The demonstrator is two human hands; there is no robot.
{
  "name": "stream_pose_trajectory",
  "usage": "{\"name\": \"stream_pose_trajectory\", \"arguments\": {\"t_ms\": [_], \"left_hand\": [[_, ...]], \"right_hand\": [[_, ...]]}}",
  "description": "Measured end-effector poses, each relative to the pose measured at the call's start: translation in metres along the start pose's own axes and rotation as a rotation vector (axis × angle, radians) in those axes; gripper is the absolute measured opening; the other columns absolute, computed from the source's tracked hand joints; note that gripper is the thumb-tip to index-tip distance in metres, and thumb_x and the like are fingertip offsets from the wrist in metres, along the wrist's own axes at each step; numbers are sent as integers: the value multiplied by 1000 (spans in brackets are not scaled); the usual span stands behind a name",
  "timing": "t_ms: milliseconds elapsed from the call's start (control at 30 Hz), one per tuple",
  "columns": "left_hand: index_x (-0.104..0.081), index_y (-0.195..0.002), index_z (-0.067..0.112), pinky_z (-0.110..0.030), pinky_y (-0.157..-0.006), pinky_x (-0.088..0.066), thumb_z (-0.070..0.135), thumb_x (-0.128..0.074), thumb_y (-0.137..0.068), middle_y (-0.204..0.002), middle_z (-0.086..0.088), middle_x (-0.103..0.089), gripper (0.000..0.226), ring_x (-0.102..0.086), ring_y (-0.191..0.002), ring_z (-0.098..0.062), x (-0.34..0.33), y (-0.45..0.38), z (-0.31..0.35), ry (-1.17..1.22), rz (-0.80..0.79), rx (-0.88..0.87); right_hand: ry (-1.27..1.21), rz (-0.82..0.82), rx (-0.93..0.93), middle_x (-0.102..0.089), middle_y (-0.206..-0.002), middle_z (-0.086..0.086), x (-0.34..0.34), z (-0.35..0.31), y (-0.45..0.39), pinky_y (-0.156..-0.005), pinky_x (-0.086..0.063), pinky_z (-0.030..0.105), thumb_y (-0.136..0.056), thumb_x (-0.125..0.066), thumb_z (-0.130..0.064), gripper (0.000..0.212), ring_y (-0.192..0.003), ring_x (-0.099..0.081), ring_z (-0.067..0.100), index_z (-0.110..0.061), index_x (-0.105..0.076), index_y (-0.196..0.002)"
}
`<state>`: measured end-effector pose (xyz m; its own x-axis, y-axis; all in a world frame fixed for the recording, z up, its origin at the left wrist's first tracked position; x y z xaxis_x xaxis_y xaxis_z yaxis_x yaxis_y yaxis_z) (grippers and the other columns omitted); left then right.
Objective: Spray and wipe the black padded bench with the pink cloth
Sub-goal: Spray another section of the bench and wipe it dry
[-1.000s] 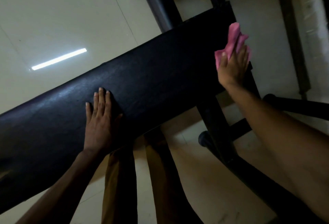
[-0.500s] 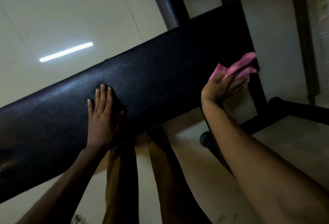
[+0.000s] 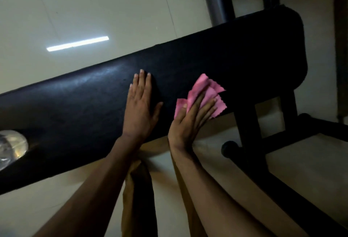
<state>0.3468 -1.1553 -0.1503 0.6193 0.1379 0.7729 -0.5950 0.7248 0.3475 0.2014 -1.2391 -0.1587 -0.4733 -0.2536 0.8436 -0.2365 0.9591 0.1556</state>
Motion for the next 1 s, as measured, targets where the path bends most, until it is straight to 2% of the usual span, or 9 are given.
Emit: {"name": "stream_pose_trajectory", "arguments": {"t_ms": [167,367,433,567,633,733,833,900,1000], "left_hand": [[-5,-158,8,-44,-125,3,40,-46,-103,-166,-14,5,76,9,-153,-25,26,30,-63,-79,33,78],[-6,-159,10,-45,-125,-1,46,-41,-103,-166,-10,2,75,4,-154,-23,52,117,-173,-203,8,155],[-7,-159,11,-42,-125,-1,45,-39,-104,-166,-9,0,73,2,-154,-21,56,134,-190,-214,7,123],[-5,-159,9,-43,-125,-1,48,-34,-103,-166,-9,2,74,3,-154,-21,55,150,-201,-213,26,126],[-3,-158,8,-44,-125,-1,50,-33,-102,-166,-9,4,76,3,-154,-22,53,157,-204,-180,49,188],[-3,-159,9,-43,-125,1,47,-34,-104,-166,-9,3,73,4,-154,-22,47,167,-207,-158,64,241],[-1,-159,10,-42,-124,4,46,-39,-103,-166,-8,5,77,7,-153,-21,45,170,-210,-134,47,235],[0,-158,11,-41,-124,5,47,-39,-102,-165,-6,9,78,10,-153,-21,44,168,-211,-126,33,216],[2,-158,11,-43,-124,5,49,-36,-103,-164,-6,12,77,12,-152,-20,41,170,-214,-145,13,220]], "right_hand": [[327,-287,423,-6,-164,21,-56,-60,70,-122,-4,56,-101,-31,-43,63,-152,-2,38,-16,-22,-157],[651,-455,1223,-14,-164,20,-94,-95,85,-123,-10,52,-93,-51,-45,81,-151,-13,36,-12,-15,-158],[634,-372,1102,-19,-162,22,-85,-102,49,-122,-14,56,-96,-43,-49,78,-150,-18,37,-8,-16,-157],[397,-180,342,-8,-164,20,-74,-106,10,-122,-7,56,-99,-19,-47,71,-153,-6,35,-8,-11,-157],[424,-229,425,-5,-165,20,-95,-131,42,-122,-5,56,-98,-18,-49,72,-153,-4,36,-10,-11,-158],[557,-525,1026,-5,-165,20,-133,-158,112,-124,-2,52,-100,-29,-47,72,-153,-3,34,-11,-9,-158],[626,-655,1331,-2,-166,15,-127,-164,106,-124,-4,49,-100,-25,-51,74,-153,0,29,-11,-5,-159],[523,-552,1171,-3,-165,13,-117,-178,71,-124,-5,51,-99,-25,-50,72,-152,-2,27,-11,-11,-158],[397,-301,504,-3,-166,13,-118,-176,27,-123,-3,54,-103,-31,-43,68,-153,-2,30,-12,-7,-158]]}}
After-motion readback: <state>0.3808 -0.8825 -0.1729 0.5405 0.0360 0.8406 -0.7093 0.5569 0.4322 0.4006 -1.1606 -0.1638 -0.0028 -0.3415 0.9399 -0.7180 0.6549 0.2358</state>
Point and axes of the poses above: each hand's wrist, its own y-axis away from the middle knuckle, its own x-axis out of the back of the hand, z = x × y, the point moved 9 cm from there along -y, towards the middle knuckle
